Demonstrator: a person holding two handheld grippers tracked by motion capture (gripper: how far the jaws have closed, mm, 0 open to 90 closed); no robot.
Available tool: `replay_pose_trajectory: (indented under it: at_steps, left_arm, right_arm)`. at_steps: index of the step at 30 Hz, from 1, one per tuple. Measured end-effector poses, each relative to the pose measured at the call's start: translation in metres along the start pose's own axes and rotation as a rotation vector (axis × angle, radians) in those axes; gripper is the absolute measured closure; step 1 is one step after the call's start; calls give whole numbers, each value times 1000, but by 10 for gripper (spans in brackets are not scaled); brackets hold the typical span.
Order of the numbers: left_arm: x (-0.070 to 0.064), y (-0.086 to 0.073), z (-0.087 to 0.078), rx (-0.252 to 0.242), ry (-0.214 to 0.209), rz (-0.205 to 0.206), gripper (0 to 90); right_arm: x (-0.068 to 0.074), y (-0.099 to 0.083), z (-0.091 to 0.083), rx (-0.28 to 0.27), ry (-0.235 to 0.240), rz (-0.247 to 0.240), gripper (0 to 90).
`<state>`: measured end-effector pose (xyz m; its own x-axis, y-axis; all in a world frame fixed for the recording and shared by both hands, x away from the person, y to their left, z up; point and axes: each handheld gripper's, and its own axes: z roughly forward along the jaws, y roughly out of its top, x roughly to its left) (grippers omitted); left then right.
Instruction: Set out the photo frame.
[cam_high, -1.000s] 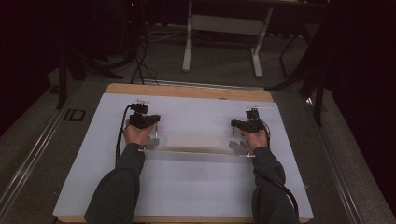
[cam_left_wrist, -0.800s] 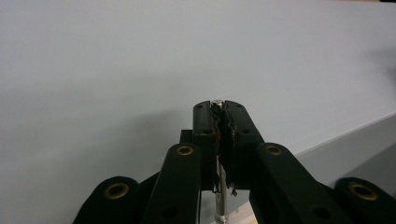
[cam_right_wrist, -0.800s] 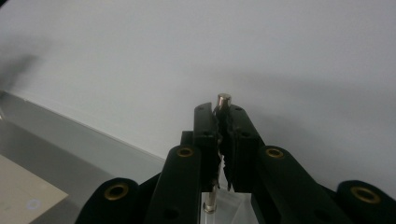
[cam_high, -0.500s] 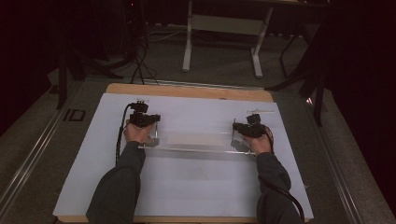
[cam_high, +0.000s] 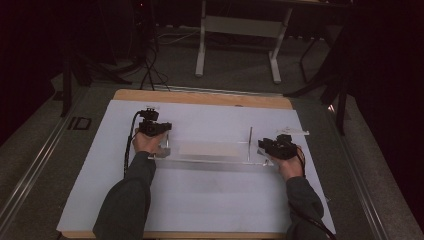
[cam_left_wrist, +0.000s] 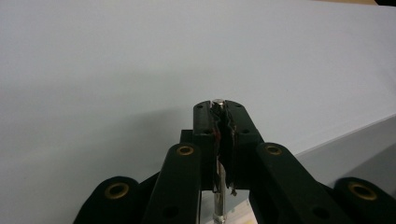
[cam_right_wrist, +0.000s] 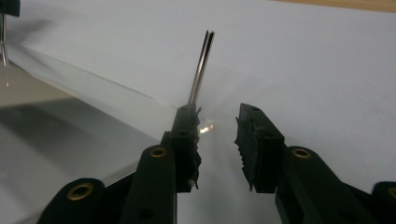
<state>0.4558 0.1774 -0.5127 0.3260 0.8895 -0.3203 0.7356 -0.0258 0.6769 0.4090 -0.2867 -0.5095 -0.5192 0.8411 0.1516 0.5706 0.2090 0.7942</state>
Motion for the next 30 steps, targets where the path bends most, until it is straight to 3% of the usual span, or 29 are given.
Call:
replay_pose_trajectory:
  at_steps: [18, 23, 30]
  left_arm:
    - [0, 0, 0, 0, -4, -2, 848]
    - [1, 0, 0, 2, -8, -6, 848]
    - [1, 0, 0, 3, -10, -7, 847]
  right_arm:
    - [3, -17, -7, 4, 28, -64, 535]
    - [0, -22, -9, 11, 40, -65, 409]
    - [8, -23, -12, -27, 81, -134, 315]
